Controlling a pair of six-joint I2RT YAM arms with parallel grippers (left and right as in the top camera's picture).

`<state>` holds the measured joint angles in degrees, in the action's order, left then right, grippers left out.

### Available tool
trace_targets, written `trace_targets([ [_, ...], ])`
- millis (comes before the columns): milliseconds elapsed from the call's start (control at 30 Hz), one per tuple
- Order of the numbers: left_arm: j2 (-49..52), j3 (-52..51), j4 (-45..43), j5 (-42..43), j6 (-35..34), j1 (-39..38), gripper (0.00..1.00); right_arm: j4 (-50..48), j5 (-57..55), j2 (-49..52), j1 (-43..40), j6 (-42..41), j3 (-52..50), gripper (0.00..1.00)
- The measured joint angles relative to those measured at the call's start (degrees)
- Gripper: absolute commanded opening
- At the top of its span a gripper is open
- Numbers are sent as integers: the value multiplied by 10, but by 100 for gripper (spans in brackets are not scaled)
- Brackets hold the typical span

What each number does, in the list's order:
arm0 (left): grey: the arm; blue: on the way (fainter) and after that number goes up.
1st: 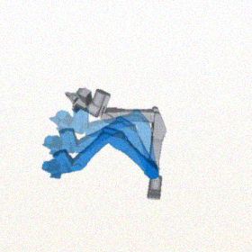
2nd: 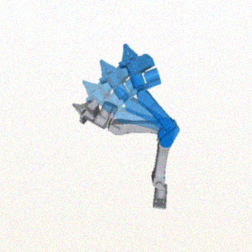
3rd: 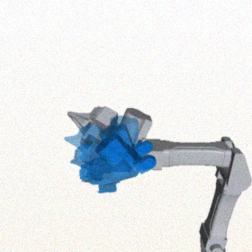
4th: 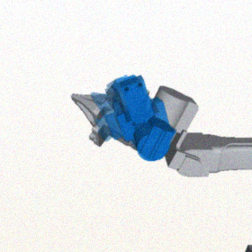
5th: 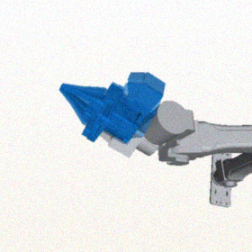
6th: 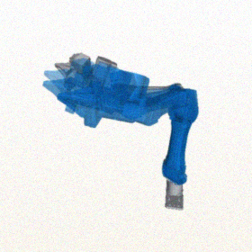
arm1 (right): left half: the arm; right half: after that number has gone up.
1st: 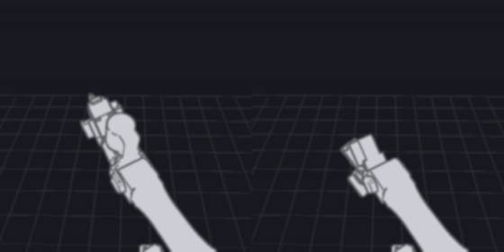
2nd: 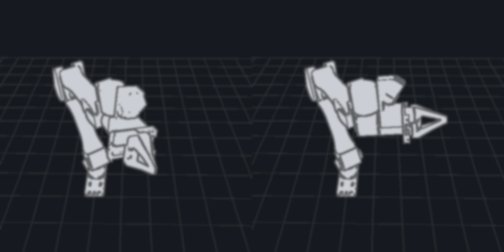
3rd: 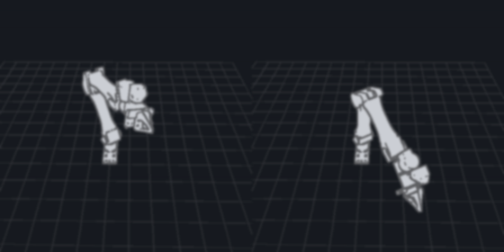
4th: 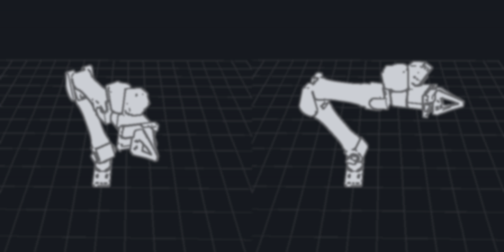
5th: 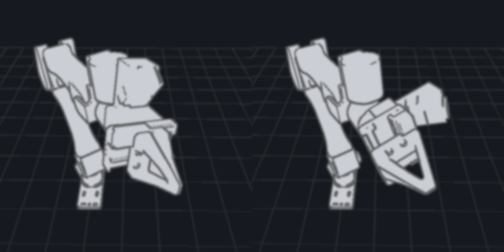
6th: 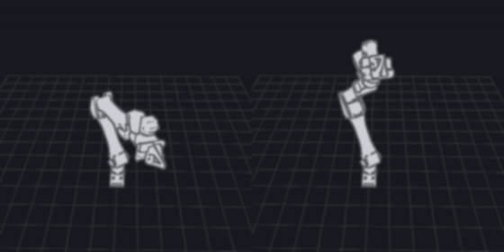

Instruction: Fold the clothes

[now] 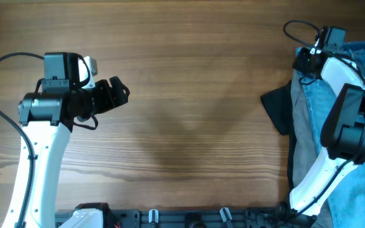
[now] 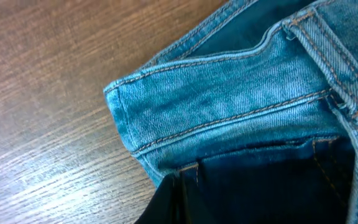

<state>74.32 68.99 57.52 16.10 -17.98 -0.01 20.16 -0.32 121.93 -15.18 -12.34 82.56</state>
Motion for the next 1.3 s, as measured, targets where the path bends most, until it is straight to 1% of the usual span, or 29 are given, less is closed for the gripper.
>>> trace_targets([
  [67,0,0,0,0,0,0,92,4,0,-8,0,0,3,4],
  [200,0,0,0,0,0,0,94,7,2,-71,-3,0,3,4],
  [233,0,0,0,0,0,0,95,7,2,-83,-4,0,5,18],
  [267,0,0,0,0,0,0,96,9,2,-90,-6,1,9,53],
  [300,0,0,1,0,0,0,96,7,2,-92,-7,1,11,60],
  [333,0,0,1,0,0,0,98,5,3,-92,-7,3,11,63],
  [367,0,0,1,0,0,0,99,2,3,-90,-4,8,12,73],
  [400,0,0,2,0,0,0,100,-6,3,-87,0,16,12,80],
  [467,0,0,2,0,-1,0,100,-27,3,-74,13,37,12,82],
  [667,0,0,1,0,-2,0,100,-76,5,-5,35,64,13,82],
  [700,0,0,2,0,-2,0,100,-77,5,7,35,65,13,80],
  [733,0,0,2,0,-2,0,100,-79,4,17,35,64,13,72],
  [867,0,0,2,0,-2,0,100,-83,-18,40,34,42,14,59],
  [900,0,0,2,0,-2,0,100,-82,-22,42,34,38,14,50],
  [967,0,0,2,0,-2,0,100,-80,-30,45,34,30,18,26],
  [1033,0,0,2,1,-2,0,100,-73,-42,49,33,31,21,13],
  [1067,0,0,2,1,-2,0,100,-69,-45,49,31,25,22,4],
  [1233,0,0,2,3,-2,0,94,-42,-53,43,27,20,31,4],
  [1300,0,0,2,3,-2,0,91,-27,-47,22,21,16,31,4],
])
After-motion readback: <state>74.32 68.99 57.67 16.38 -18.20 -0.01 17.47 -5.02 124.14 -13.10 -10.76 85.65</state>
